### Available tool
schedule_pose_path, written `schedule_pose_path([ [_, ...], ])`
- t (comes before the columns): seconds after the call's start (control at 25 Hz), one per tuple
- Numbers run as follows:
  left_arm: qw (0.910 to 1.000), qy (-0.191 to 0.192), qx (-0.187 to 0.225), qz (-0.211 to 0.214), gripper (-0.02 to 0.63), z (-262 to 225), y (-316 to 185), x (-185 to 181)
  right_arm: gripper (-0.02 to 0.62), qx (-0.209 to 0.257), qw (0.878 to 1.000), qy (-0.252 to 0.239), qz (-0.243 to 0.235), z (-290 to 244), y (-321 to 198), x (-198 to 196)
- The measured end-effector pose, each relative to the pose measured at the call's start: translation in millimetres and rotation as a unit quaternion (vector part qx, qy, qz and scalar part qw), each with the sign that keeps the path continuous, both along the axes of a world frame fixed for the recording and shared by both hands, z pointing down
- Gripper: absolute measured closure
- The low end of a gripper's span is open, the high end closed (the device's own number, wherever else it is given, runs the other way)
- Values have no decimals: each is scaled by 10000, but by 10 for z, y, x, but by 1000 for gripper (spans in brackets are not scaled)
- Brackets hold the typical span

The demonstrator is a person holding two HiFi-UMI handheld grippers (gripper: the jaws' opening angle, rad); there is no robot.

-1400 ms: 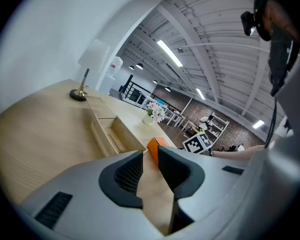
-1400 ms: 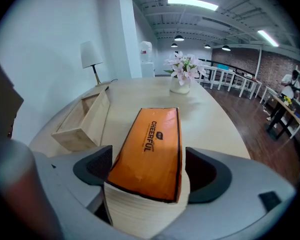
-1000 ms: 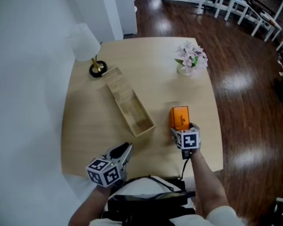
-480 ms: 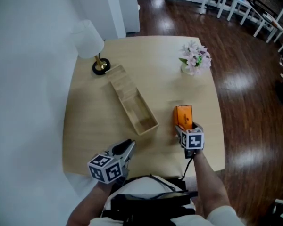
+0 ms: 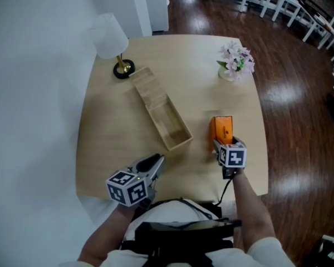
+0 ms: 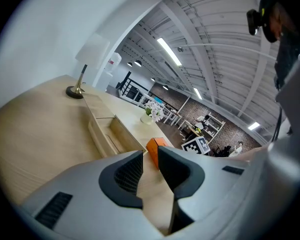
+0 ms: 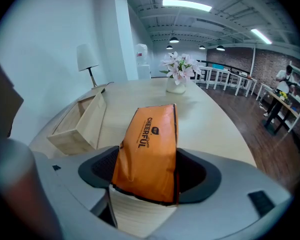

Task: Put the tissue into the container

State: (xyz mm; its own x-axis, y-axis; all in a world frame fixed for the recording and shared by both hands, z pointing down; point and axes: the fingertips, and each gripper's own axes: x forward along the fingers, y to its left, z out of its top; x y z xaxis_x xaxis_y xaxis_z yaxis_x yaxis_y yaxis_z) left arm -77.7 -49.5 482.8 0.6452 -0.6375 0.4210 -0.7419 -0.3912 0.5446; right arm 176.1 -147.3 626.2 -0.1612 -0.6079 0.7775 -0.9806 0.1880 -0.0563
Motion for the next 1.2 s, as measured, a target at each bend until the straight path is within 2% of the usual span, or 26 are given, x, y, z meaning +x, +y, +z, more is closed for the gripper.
schedule_pose_path([
  [0.36, 10000, 62, 35, 36, 528, -12, 25, 3, 238, 77, 10000, 51, 21, -45, -11, -13],
  [0.8, 9999, 128, 47, 1, 528, -12, 26, -33, 242, 378, 9993, -47, -51, -388, -75, -35],
  [1.2, 9996, 40, 155, -224, 528, 6, -63, -272, 244, 1008, 9930, -289, -543, -978, -330, -581],
])
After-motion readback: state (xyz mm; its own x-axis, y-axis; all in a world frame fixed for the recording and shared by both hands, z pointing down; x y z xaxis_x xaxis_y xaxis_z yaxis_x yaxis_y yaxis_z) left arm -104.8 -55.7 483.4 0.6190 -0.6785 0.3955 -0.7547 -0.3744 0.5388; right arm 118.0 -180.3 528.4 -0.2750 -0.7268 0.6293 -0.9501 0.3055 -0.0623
